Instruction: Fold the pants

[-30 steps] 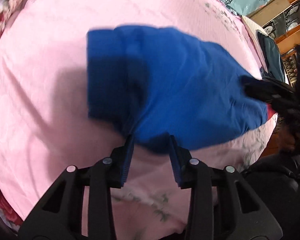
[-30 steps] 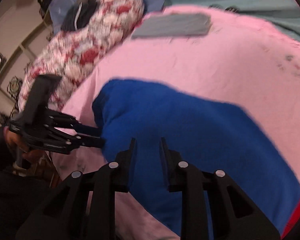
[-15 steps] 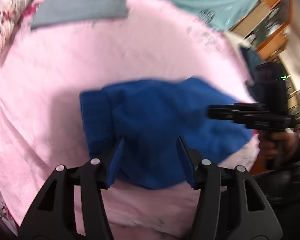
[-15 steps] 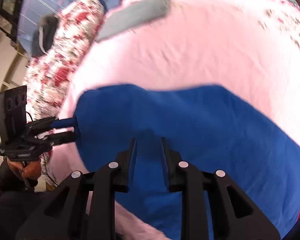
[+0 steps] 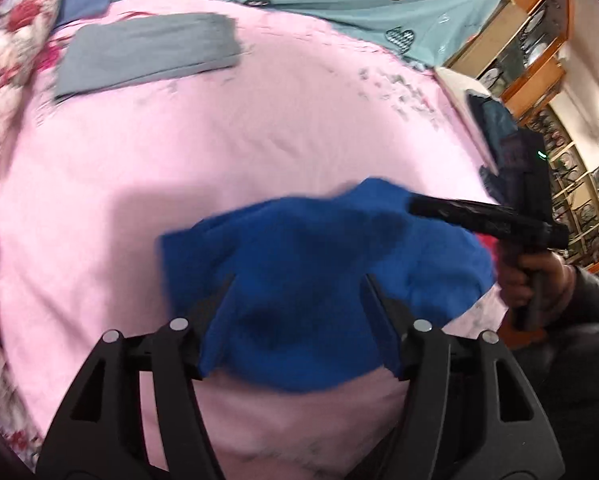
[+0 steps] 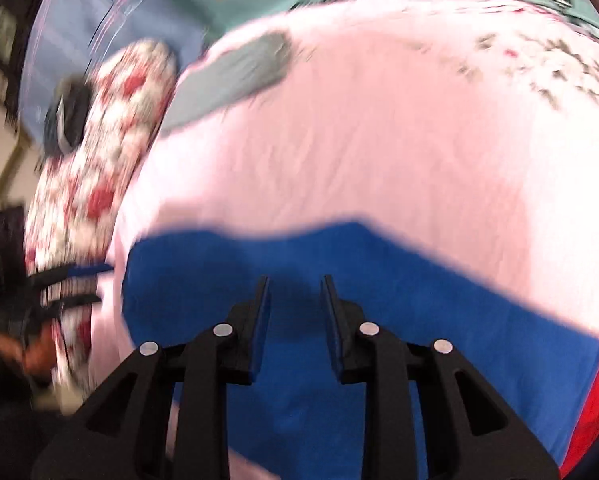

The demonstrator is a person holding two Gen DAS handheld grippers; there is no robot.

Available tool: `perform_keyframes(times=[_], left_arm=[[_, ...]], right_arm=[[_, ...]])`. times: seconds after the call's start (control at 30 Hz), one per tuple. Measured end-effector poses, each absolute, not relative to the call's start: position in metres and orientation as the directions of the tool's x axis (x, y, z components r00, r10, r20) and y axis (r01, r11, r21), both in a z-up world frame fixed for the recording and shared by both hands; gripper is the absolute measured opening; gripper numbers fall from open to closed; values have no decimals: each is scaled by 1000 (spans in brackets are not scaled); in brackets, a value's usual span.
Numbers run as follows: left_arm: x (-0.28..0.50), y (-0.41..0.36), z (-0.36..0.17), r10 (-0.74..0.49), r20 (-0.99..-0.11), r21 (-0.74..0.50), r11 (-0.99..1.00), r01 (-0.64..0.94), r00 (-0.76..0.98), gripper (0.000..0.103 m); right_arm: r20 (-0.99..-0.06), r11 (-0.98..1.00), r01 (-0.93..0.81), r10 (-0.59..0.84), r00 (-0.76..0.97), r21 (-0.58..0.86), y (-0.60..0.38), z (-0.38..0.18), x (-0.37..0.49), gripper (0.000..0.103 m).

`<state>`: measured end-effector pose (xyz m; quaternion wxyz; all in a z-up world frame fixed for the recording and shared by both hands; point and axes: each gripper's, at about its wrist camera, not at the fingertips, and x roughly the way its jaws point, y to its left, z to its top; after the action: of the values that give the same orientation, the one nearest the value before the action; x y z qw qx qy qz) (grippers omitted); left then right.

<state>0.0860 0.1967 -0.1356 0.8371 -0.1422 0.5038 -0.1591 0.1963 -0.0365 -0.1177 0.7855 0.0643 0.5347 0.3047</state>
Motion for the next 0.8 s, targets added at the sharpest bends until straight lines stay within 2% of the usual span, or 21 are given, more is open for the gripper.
perform_keyframes(times=[0.13,0.23,0.37,0.4,0.47,0.53,0.63,0.7,0.8], left_arm=[[98,167,-160,-415,-826,-397,909,130,381,65],[95,157,-184,-367,-861,-355,929,102,353,65],[92,164,-187,-376,-852,-389,920,39,364,65],[93,165,-187,-377,-852,-394,919,29,364,65],[94,166,-188,-370,-855,-390,921,19,362,65],[94,163,-187,-354,-863,-373,928,20,360,65],[96,156,-184,-310,-887,-323,946,20,342,65],[98,153,-179,-290,-901,-302,953,12,324,65],[102,146,-161,-284,-901,-294,956,20,327,70]], right_arm=[[-814,808,-389,544,205,442,-45,-128,238,32],[-851,804,-430,507,135,411,-47,-139,262,34],[-873,750,-519,487,14,410,-38,-156,275,34],[-878,729,-556,479,-4,400,-32,-159,274,30],[-900,703,-637,435,35,316,-21,-158,270,20],[-910,677,-705,399,110,212,-17,-155,263,19],[-902,687,-711,391,185,152,-25,-150,253,20],[-881,726,-654,431,194,211,-45,-136,248,26],[-816,761,-545,535,218,353,-96,-116,235,45]])
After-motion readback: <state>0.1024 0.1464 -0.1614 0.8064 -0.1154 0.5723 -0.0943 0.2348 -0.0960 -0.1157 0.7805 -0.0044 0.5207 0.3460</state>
